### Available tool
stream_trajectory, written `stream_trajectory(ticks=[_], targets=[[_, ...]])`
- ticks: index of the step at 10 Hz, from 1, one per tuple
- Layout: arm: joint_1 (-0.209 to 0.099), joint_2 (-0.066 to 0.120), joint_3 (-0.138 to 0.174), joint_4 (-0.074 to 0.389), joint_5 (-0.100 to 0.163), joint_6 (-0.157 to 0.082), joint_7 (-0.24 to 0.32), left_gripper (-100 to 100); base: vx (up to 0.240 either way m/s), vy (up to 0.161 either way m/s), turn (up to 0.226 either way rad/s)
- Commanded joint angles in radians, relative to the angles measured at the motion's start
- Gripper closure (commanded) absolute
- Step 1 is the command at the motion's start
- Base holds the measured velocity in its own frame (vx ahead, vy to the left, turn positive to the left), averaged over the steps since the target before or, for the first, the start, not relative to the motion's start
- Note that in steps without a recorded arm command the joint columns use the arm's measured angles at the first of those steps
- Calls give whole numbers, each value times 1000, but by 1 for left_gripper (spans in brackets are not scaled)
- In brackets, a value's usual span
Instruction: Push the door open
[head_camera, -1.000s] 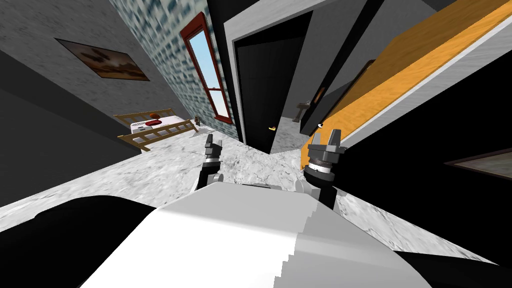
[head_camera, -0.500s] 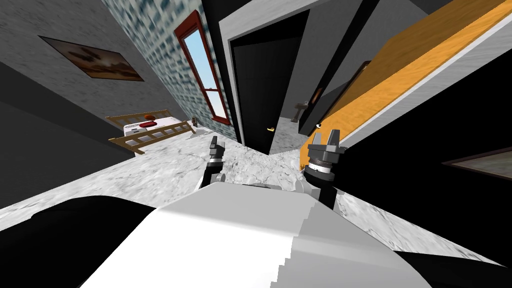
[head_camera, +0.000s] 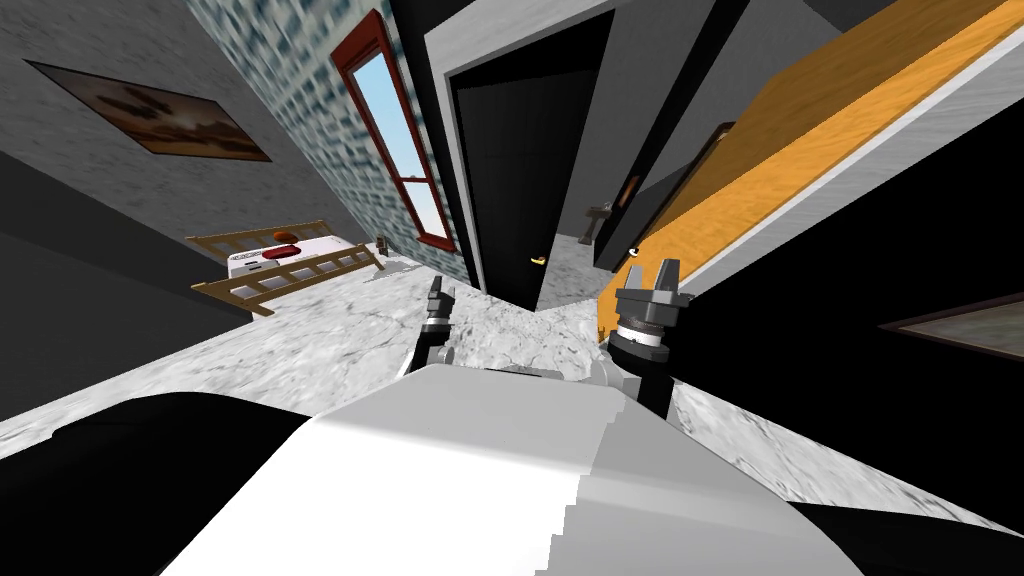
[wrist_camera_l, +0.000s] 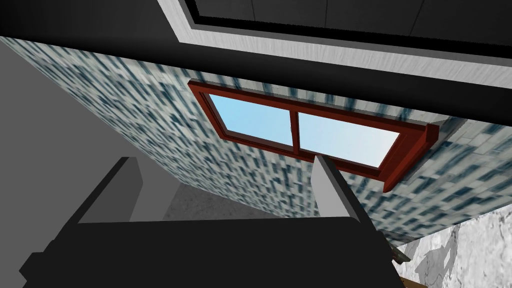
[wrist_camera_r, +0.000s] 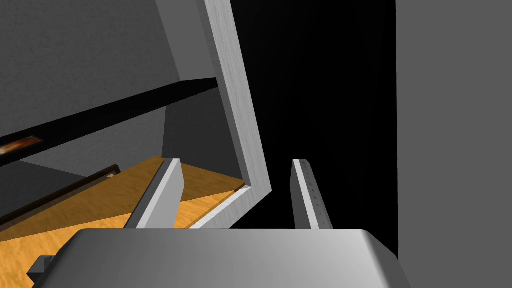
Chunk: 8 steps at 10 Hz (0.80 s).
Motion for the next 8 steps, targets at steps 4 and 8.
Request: stream_trajectory(ticks=[4, 8], targets=[[-62, 8, -17, 128, 1, -29, -9, -100, 87, -18, -57], [-114, 17, -31, 244, 3, -58, -14, -100, 107, -15, -62]])
